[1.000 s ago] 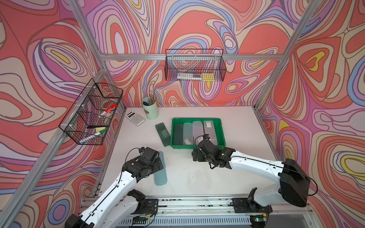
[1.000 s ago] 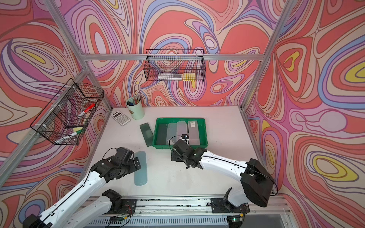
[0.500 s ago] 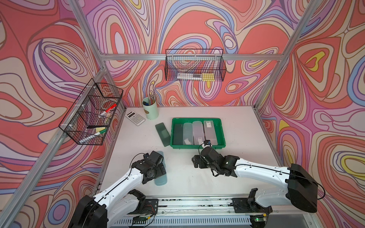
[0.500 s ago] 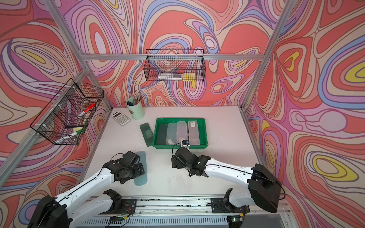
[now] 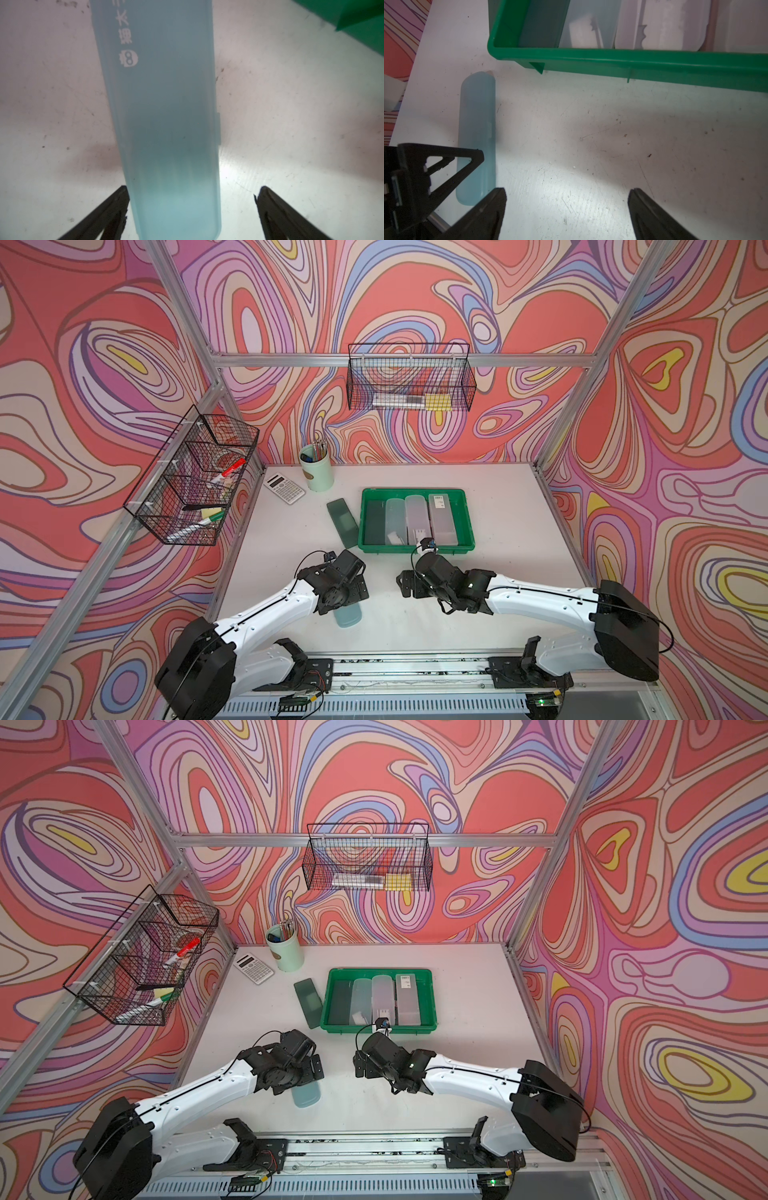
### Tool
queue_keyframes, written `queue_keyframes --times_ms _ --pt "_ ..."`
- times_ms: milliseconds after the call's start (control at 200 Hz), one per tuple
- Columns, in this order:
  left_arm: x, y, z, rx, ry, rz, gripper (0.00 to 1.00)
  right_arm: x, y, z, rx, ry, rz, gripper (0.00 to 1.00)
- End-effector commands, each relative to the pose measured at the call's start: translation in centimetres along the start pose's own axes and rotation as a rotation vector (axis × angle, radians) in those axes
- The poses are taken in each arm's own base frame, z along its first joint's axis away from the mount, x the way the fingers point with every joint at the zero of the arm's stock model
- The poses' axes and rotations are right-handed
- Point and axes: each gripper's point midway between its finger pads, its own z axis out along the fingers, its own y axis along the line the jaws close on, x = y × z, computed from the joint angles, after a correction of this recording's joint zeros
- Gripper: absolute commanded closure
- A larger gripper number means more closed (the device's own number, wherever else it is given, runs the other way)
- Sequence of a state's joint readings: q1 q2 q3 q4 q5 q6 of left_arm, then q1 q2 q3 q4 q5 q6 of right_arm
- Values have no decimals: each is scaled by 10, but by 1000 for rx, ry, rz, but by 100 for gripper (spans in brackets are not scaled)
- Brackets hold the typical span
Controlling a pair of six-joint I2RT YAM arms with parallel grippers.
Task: Put the pencil case into the storage box
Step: Pick up the pencil case from the center of the board.
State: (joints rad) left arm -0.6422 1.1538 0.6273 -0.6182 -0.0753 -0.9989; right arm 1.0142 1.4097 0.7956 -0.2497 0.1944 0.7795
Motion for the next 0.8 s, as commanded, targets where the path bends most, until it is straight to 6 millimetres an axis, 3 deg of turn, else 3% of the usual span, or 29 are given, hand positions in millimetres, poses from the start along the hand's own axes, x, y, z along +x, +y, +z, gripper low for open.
queue_keyframes --times_ms 0,200,446,796 --pt "-23 -8 -25 21 -99 10 1 -7 24 6 -21 -28 -17 6" --pt "-62 -13 -54 82 -197 23 1 1 58 32 41 0 -98 4" --pt "-99 21 -68 120 -243 -101 1 12 93 57 54 37 -72 4" --pt "-113 70 -67 79 -252 -250 1 41 130 84 114 126 -100 2"
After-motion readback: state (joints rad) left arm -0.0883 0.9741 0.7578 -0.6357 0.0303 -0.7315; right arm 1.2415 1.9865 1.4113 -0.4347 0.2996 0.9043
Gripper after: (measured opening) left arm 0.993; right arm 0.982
